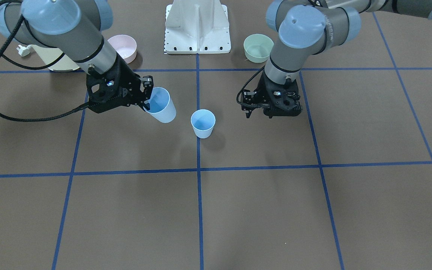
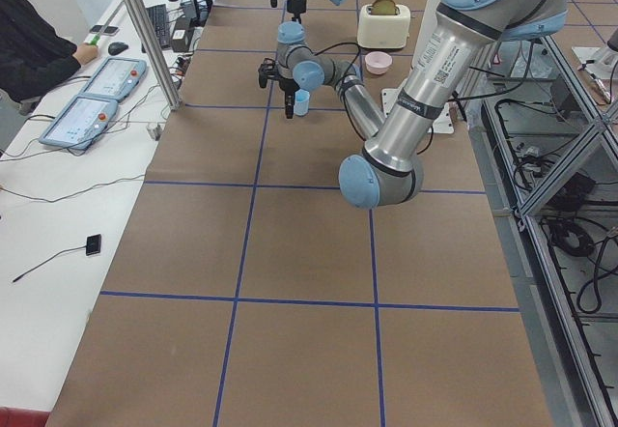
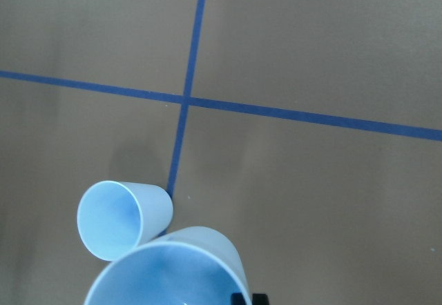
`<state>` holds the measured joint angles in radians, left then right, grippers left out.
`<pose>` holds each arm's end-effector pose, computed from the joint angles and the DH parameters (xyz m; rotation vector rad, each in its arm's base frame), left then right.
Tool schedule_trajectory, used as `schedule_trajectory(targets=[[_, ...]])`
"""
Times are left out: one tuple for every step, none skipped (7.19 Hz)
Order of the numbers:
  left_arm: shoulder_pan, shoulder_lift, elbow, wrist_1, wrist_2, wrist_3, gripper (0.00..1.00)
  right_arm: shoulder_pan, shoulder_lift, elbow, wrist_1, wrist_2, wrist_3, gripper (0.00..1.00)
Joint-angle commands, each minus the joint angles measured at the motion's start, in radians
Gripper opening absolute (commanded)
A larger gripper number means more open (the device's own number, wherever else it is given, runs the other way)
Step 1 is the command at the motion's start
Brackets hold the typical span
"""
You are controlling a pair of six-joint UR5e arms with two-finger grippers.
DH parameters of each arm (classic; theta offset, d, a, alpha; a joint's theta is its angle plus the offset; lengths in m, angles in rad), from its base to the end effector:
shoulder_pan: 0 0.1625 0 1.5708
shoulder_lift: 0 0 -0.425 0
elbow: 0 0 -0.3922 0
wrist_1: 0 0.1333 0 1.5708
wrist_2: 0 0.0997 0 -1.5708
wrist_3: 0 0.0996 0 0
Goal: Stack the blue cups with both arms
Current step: 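Open and withdraw the left gripper while the right carries its cup over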
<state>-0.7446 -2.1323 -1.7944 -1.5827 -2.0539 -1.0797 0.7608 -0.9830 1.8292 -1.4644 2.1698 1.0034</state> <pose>0.4091 -0.4953 0.2353 0.0798 0.9000 -0.0436 -0.3962 -0.4837 0.1889 0.1334 -1.0639 -0.1106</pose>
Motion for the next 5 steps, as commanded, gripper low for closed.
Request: schedule_trajectory(targets=[[-0.070, 0.069, -0.019, -0.002, -0.040, 0.094, 0.83, -0.035, 0.088, -0.011, -0.086, -0.068, 0.021, 0.00], [-0.090, 0.090, -0.023, -0.002, -0.042, 0.137, 0.84, -0.061, 0.152, -0.080, -0.086, -0.112, 0.052, 0.00], [-0.098, 0.107, -0.031, -0.003, -0.042, 0.161, 0.87, -0.096, 0.197, -0.129, -0.082, -0.161, 0.070, 0.00], [-0.102, 0.109, -0.030, -0.003, -0.042, 0.162, 0.87, -0.118, 0.196, -0.131, -0.083, -0.186, 0.070, 0.00], [-0.102, 0.109, -0.030, -0.003, -0.042, 0.162, 0.87, -0.145, 0.195, -0.139, -0.080, -0.229, 0.070, 0.00]])
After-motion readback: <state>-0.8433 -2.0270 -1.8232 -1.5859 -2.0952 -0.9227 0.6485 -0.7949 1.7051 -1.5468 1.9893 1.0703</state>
